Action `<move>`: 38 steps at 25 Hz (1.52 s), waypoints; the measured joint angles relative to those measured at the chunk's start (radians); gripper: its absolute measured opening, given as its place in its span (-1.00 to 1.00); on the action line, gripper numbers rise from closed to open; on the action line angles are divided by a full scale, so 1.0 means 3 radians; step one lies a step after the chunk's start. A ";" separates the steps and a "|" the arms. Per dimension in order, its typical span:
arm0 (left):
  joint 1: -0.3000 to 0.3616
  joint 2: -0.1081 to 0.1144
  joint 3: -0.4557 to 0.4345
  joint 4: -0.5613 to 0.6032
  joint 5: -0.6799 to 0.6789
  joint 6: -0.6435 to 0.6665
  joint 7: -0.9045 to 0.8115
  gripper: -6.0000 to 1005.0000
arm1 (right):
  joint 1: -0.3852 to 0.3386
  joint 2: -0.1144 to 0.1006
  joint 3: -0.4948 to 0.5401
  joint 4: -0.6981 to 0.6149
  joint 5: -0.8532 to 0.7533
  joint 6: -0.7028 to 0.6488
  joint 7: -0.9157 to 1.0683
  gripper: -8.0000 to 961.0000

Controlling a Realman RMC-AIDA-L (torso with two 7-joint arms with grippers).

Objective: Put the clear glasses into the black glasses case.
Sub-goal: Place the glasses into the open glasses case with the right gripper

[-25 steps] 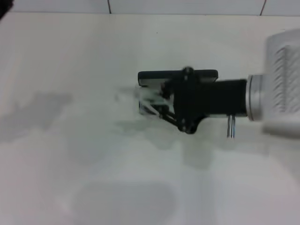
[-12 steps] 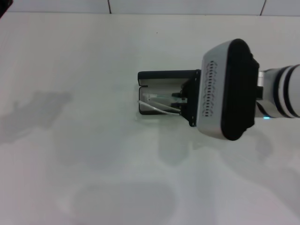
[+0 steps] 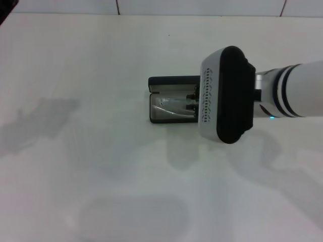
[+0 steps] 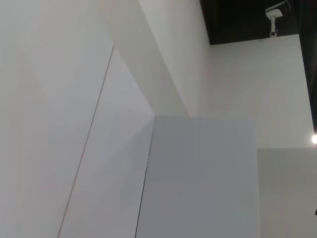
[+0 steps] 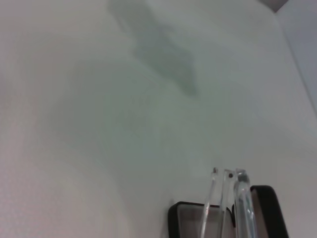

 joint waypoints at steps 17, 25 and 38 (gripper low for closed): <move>0.0035 -0.0043 -0.0001 -0.0001 0.0000 0.0012 0.0048 -0.86 | 0.0296 -0.0001 -0.0285 0.0407 -0.0396 0.0291 0.0372 -0.64; 0.0040 -0.0073 -0.0001 -0.0006 0.0000 0.0014 0.0048 -0.86 | 0.0354 -0.0001 -0.0301 0.0528 -0.0543 0.0307 0.0549 -0.63; 0.0041 -0.0089 0.0006 -0.0012 0.0000 0.0014 0.0049 -0.86 | 0.0387 -0.0001 -0.0344 0.0623 -0.0584 0.0363 0.0592 -0.62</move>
